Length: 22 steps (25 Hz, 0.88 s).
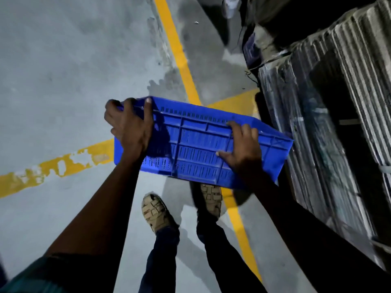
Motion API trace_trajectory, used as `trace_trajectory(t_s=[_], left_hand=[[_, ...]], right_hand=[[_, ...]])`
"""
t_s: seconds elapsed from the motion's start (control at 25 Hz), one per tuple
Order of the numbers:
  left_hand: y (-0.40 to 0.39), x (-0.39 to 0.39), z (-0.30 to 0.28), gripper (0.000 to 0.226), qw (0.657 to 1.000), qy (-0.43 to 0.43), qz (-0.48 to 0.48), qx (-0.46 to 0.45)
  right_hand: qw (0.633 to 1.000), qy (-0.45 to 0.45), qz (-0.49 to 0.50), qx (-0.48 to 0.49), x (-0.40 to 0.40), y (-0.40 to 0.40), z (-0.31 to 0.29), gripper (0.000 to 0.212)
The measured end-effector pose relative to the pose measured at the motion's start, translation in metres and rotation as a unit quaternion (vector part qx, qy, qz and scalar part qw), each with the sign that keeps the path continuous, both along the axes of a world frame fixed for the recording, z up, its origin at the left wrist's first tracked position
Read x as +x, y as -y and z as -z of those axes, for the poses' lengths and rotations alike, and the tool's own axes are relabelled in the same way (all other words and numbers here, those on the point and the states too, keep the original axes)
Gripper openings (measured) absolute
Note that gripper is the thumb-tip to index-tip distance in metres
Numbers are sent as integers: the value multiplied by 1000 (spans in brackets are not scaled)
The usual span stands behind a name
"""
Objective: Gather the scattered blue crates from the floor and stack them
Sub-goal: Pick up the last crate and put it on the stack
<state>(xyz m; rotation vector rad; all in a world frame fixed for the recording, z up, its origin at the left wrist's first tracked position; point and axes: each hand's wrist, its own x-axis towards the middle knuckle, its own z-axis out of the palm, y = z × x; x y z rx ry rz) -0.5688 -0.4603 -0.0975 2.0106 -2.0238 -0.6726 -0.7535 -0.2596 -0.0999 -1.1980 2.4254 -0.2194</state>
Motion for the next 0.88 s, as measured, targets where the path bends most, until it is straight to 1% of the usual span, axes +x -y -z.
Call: trace_trajectory(t_s=[0.08, 0.12, 0.16, 0.2, 0.24, 0.28, 0.36, 0.4, 0.44, 0.52, 0.56, 0.64, 0.76, 0.88], left_hand=[[-17, 1, 2, 55, 999, 21, -37, 11], [-23, 6, 3, 55, 996, 33, -72, 38], [-29, 13, 4, 58, 988, 50, -121, 78], [-35, 23, 5, 61, 975, 69, -171, 122], [-44, 36, 8, 64, 960, 88, -209, 162], [-55, 54, 14, 66, 947, 102, -235, 195], [-78, 97, 27, 68, 926, 115, -270, 238], [-89, 117, 33, 67, 920, 114, -277, 252], [-100, 135, 38, 64, 919, 113, -275, 258], [-115, 159, 47, 57, 927, 111, -255, 251], [-117, 165, 50, 52, 934, 107, -240, 244], [-115, 173, 61, 49, 940, 108, -224, 236], [-108, 169, 78, 54, 932, 161, -218, 240], [-110, 144, 83, 63, 928, 223, -180, 237]], right_hand=[[999, 10, 26, -46, 18, -21, -3, 55], [997, 33, 47, -51, 27, -28, -5, 39], [995, 58, 79, -37, 34, -34, -9, 35], [991, 68, 112, -23, 39, -40, -11, 43], [988, 56, 145, -13, 39, -47, -13, 50], [983, 34, 178, -12, 35, -58, -10, 47], [968, 13, 251, 4, 27, -82, 9, 28], [963, 21, 268, 32, 25, -94, 21, 28], [962, 27, 264, 61, 24, -106, 36, 36], [962, 29, 247, 114, 26, -125, 70, 52], [955, 37, 262, 133, 26, -128, 78, 58], [932, 64, 327, 141, 27, -128, 96, 66], [901, 112, 398, 127, 35, -120, 110, 77], [879, 99, 446, 134, 42, -116, 116, 88]])
